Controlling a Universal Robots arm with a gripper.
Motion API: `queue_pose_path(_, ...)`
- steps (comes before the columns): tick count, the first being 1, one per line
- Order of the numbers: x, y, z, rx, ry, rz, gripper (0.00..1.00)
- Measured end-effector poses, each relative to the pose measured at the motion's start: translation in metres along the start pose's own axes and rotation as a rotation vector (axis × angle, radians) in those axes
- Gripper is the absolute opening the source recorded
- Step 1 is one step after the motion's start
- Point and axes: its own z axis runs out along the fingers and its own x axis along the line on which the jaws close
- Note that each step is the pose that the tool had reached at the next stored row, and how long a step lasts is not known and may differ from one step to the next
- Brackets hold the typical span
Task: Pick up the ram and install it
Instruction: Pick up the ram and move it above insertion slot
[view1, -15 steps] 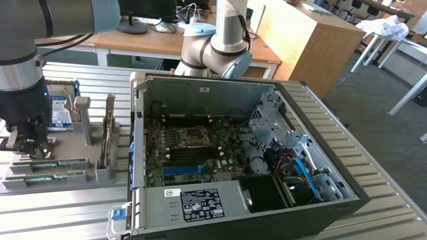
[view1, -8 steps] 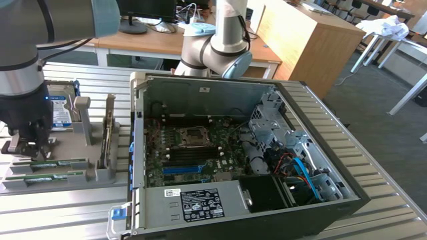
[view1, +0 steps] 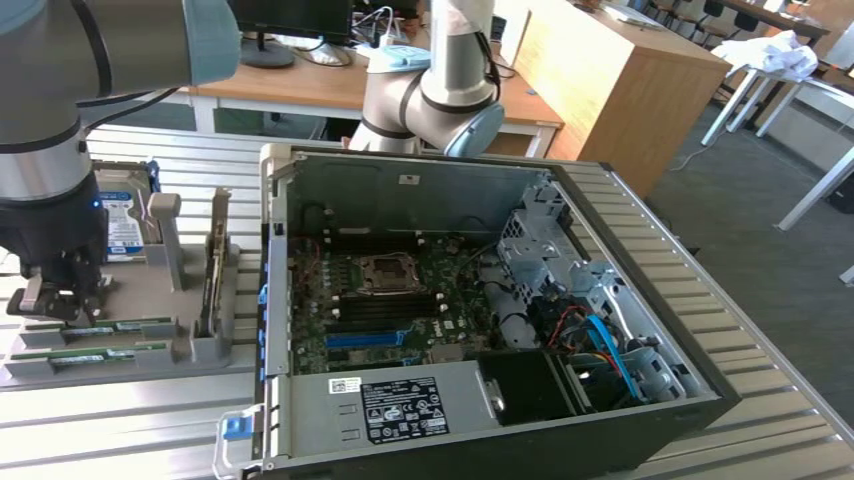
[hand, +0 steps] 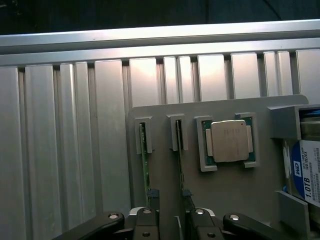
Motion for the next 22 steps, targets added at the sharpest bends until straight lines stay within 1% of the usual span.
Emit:
queue_pose_path(4, 0.0, 0.0, 0.0001, 0.0001, -0.0001, 0.0, 0.3)
queue_pose_path(6, 0.0, 0.0, 0.0002, -0.0002, 0.0003, -0.011, 0.3)
queue_pose_path(17, 0.0, -0.0001, 0.0015, -0.0039, 0.008, -0.178, 0.3)
queue_pose_path(22, 0.0, -0.0001, 0.0015, -0.0039, 0.0081, -0.179, 0.3)
